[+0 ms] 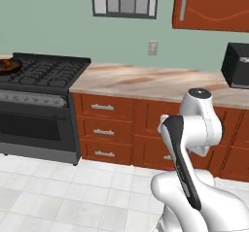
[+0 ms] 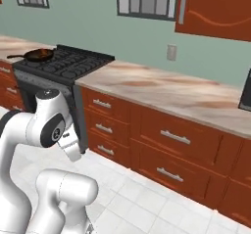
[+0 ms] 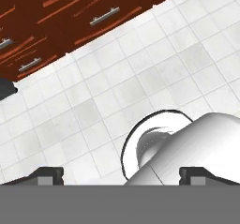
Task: Take the chicken drumsticks from the pan and place one on each plate on the dining counter.
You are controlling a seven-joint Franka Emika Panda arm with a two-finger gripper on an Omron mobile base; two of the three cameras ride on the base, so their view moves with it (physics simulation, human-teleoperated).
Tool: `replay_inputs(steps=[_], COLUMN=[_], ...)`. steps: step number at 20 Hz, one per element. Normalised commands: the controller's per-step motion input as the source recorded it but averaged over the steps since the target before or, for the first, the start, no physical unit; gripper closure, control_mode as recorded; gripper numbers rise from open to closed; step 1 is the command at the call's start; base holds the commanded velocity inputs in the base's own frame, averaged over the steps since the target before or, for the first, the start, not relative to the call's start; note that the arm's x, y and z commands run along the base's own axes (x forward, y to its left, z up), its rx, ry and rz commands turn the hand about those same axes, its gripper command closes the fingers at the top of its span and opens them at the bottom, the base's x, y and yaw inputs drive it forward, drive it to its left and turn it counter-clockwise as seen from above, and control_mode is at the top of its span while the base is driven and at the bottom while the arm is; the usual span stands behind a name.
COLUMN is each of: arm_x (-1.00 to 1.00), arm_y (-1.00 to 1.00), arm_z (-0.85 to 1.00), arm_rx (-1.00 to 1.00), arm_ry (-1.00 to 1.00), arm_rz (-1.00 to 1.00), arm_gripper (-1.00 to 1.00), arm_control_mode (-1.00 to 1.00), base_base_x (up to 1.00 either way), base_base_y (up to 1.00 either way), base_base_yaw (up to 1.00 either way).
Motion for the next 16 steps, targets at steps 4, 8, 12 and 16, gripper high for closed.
replay_inputs(steps=[4,8,12,16], arm_x=[0.0,0.0,0.0,0.0], arm_y=[0.0,0.0,0.0,0.0], arm_z=[0.0,0.0,0.0,0.0], arm_rx=[0.0,0.0,0.0,0.0], arm_ry=[0.0,0.0,0.0,0.0], arm_rz=[0.0,0.0,0.0,0.0], arm_gripper=[-1.0,-1.0,-1.0,-1.0], arm_control_mode=[1.0,1.0,1.0,1.0], base_base_x=[1.0,1.0,1.0,1.0], base_base_y=[0.6,0.2,0.0,0.09], base_base_yaw=[0.19,0.28,0.35,0.35])
